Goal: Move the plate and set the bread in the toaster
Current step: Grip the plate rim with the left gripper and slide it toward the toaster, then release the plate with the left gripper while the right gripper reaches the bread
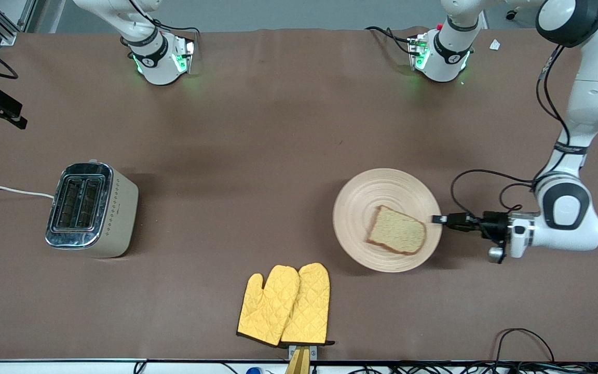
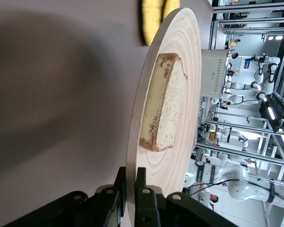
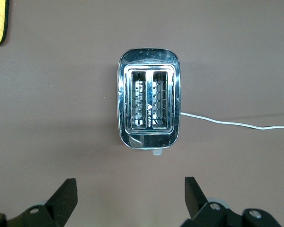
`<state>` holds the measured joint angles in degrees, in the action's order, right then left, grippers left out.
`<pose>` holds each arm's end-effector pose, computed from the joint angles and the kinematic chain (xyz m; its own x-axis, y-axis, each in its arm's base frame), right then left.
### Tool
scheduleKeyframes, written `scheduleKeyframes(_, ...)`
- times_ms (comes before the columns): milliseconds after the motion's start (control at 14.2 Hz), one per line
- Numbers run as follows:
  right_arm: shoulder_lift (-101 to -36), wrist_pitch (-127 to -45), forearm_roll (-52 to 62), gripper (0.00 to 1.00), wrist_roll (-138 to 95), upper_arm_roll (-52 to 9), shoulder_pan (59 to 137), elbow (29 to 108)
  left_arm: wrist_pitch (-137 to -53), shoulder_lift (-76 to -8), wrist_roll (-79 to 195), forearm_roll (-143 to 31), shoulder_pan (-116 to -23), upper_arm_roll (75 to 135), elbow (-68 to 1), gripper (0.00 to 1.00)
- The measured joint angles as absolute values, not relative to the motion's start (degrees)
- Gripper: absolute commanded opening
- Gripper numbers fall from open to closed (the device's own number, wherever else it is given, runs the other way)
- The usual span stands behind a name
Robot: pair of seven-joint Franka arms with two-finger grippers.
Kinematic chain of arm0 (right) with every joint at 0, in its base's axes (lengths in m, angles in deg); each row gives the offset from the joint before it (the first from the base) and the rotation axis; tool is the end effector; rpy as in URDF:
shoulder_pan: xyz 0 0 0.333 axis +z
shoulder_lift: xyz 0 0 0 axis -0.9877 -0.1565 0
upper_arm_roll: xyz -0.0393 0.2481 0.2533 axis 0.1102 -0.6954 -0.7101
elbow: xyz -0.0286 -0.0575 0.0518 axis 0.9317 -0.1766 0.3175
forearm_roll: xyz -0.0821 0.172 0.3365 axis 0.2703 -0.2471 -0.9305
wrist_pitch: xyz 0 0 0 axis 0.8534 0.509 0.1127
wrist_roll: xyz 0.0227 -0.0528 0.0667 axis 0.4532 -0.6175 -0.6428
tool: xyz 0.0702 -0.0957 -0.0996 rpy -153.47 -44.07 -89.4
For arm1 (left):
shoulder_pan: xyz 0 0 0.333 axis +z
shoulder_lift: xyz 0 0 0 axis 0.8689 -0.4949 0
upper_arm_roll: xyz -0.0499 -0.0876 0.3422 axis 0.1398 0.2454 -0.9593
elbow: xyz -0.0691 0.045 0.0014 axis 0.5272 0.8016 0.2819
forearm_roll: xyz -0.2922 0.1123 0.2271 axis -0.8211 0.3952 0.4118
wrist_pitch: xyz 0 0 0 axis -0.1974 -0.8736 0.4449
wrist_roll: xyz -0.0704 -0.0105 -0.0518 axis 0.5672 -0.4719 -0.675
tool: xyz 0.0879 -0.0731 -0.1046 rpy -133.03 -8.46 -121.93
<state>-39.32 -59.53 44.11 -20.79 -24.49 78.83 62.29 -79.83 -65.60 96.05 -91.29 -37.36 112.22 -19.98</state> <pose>0.5116 -0.0465 0.6437 0.9997 -0.0007 0.0224 -0.0015 -0.9995 0.0316 0.6839 -0.0736 0.2192 0.9710 -0.2180 -0.0986 0.0010 -0.4081 0.9129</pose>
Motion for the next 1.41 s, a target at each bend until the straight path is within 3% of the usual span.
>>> scheduleKeyframes(351,-39.3,-59.5,44.1,1.00,-20.8,-24.2,78.8,62.2,-87.7,-65.8,93.8,-95.7,-50.1,114.0,-20.2,0.00)
scheduleKeyframes(843,-39.5,-59.5,44.1,1.00,-23.9,-24.0,78.7,62.1,-106.3,-70.0,100.1,-103.7,-62.6,113.9,-24.0,0.01)
scheduleKeyframes(914,-39.7,-59.5,44.1,1.00,-24.2,-24.0,78.8,62.2,-106.9,-70.6,100.7,-104.8,-62.9,113.9,-24.2,0.09)
scheduleKeyframes(1054,-40.5,-59.6,43.8,1.00,-24.3,-24.3,79.4,62.3,-107.3,-71.4,101.1,-106.3,-63.0,113.8,-24.3,0.75)
scheduleKeyframes(1124,-41.1,-60.0,43.2,1.00,-24.1,-24.4,80.3,62.3,-107.4,-71.6,101.1,-107.2,-62.9,113.8,-24.3,0.99)
scheduleKeyframes(1405,-44.7,-62.6,39.8,1.00,-12.1,-24.7,85.7,62.4,-112.3,-70.8,96.1,-107.7,-62.4,113.6,-24.2,1.00)
